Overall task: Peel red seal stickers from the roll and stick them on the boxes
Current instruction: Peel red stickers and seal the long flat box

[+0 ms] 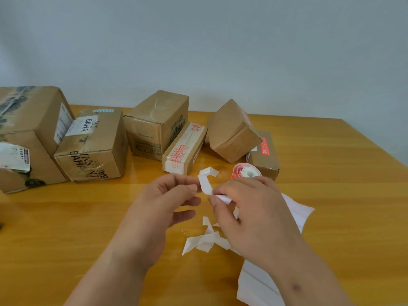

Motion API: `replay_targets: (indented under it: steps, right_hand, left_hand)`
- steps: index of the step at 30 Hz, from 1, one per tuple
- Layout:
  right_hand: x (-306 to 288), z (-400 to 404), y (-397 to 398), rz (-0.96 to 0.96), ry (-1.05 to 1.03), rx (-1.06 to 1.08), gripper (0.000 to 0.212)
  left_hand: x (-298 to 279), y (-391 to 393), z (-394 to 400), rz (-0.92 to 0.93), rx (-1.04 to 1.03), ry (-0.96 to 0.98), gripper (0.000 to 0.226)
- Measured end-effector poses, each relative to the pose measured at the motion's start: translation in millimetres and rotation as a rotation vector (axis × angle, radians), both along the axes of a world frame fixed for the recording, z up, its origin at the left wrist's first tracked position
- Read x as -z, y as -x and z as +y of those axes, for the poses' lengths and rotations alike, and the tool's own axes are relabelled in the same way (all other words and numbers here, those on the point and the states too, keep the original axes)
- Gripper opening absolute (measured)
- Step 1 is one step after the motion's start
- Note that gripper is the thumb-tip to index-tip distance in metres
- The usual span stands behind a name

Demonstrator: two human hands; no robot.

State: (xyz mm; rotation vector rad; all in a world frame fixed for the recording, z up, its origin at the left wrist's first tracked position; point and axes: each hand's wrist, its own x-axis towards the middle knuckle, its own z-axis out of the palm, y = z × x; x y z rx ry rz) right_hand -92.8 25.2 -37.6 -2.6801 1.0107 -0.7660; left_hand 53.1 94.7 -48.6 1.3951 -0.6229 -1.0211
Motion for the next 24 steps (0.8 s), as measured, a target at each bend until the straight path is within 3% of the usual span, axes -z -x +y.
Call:
replay_targets:
  steps: [3, 4, 8, 12, 15, 18, 24]
  right_hand:
    - [-6, -2, 2, -0.082, -0.295, -0.026, 0.033]
    - [-8, -3, 3, -0.11, -0.391, -0.041, 0.032]
    - [-13, -4, 5, -0.167, -0.596, -0.062, 0.029]
    - [-11, -7, 5, -0.196, -0.606, 0.022, 0.028]
    - [-11, -11, 6, -0.335, -0.603, 0.113, 0.014]
    - [-14, -12, 5, -0.431, -0.662, 0.062, 0.005]
    - [-14, -11, -2, -0.42, -0.538, 0.041, 0.023]
  left_hand:
    - [0, -7, 2, 0.008, 0.113, 0.067, 0.048]
    - [0, -8, 3, -0.023, 0.15, 0.062, 0.05]
    - [0, -8, 3, -0.034, 0.128, 0.061, 0.011]
    - [-1, -9, 2, -0.048, 0.041, 0.08, 0.01]
    - [-3, -12, 2, -0.064, -0.037, 0.092, 0.015]
    - [-4, -14, 2, -0.046, -0.04, 0.083, 0.016]
    - [-6, -9, 2, -0.066, -0.024, 0.037, 0.018]
